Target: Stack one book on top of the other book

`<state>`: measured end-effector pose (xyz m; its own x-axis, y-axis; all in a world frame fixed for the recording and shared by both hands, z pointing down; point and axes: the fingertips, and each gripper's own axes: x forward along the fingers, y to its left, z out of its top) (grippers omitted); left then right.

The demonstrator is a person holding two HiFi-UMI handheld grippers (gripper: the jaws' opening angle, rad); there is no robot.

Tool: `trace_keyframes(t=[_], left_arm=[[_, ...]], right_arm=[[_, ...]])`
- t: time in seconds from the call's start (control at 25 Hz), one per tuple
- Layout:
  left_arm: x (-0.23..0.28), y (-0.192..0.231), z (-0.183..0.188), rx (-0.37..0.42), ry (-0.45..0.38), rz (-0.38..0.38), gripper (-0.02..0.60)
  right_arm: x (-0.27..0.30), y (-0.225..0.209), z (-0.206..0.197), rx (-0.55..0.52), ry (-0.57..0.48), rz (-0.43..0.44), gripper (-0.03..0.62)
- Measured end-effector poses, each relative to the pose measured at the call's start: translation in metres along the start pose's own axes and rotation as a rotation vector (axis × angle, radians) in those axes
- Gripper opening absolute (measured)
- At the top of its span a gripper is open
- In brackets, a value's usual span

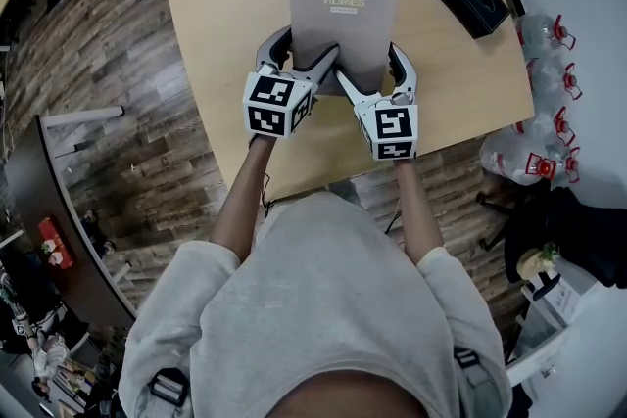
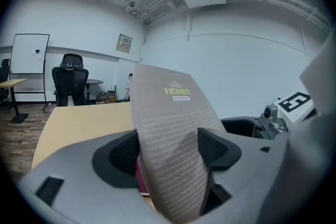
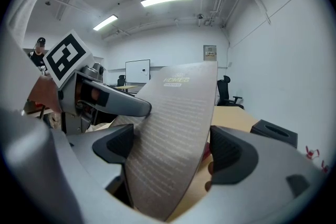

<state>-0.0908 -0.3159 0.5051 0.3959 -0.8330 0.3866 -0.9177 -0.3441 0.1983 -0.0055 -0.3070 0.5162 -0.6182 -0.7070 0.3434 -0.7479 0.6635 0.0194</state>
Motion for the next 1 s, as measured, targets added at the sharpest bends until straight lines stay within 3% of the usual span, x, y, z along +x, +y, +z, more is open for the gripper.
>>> trace_keyframes(t=[0.4,1.0], left_arm=[[0.025,0.025,0.006,-0.045,-0.005,0.024,0.348],[0.053,0.035,-0.030,-0.084,0.108,0.030,0.348]], right_arm=[[0.033,-0.013,-0.001,0.016,0.009,0.010,0.439],[0.054,-0.022,-0.041,0.078,0.113,0.036,0.434]])
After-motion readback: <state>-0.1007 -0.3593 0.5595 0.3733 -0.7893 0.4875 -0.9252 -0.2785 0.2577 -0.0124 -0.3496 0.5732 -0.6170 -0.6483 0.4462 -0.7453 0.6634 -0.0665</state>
